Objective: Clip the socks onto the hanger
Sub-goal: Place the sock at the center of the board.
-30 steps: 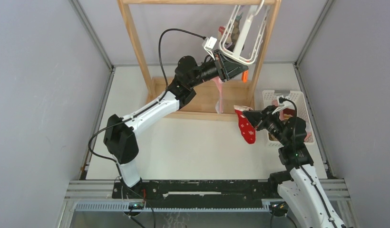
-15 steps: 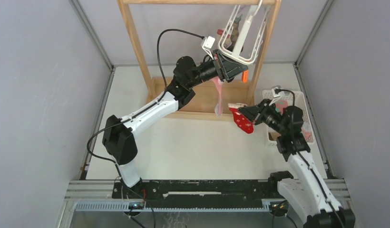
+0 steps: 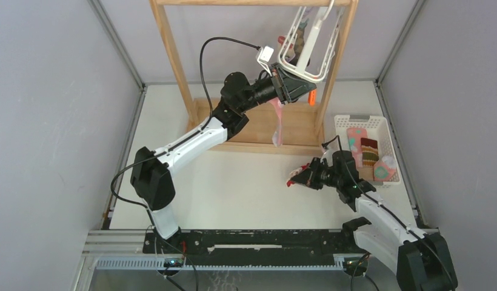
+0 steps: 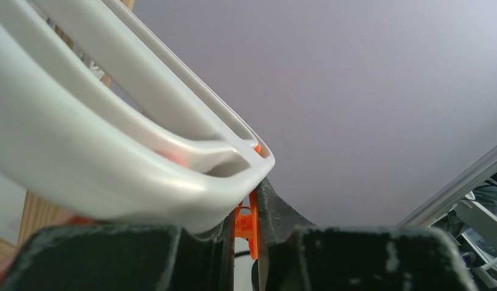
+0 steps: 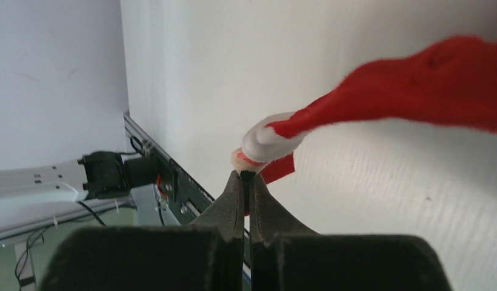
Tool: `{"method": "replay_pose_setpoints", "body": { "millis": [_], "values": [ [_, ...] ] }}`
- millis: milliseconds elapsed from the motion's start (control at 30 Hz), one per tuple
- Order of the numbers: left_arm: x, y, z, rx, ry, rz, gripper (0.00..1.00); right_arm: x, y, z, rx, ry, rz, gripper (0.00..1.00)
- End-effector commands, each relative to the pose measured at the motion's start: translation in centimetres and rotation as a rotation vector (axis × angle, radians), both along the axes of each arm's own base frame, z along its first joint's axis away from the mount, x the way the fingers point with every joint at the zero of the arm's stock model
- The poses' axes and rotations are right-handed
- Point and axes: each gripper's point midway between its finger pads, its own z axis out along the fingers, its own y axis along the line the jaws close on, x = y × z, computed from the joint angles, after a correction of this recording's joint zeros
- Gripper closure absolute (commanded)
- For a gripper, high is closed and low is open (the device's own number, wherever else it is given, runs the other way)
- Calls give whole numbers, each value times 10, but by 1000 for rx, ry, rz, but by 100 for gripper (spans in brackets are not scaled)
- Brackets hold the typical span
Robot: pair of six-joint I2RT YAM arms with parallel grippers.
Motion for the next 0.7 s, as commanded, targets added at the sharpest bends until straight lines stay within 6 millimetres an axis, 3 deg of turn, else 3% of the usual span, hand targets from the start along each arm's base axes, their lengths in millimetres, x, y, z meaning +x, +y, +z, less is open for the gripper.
{"method": "replay_pose_setpoints", "body": {
  "millis": [0,33,100,200,300,367,667],
  "values": [
    [-22,2,3,-6,7,-86,100,-23,8,-25,-36,73,24,100],
    [-22,2,2,-7,9,-86,100,-27,8,-32,-44,90,21,100],
    [-24,3,2,-10,9,-87,100,-35,8,-45,-54,118,16,88],
    [-24,4,3,-12,8,-88,100,-37,7,-53,-79,134,-4,83],
    [-26,4,5,-15,4,-90,100,-35,5,-51,-116,113,-17,56],
    [-26,4,6,-14,3,-91,100,-33,4,-46,-154,81,-25,48],
    [-23,4,7,-6,-6,-80,100,-18,9,-27,-267,-21,6,41]
  ]
}}
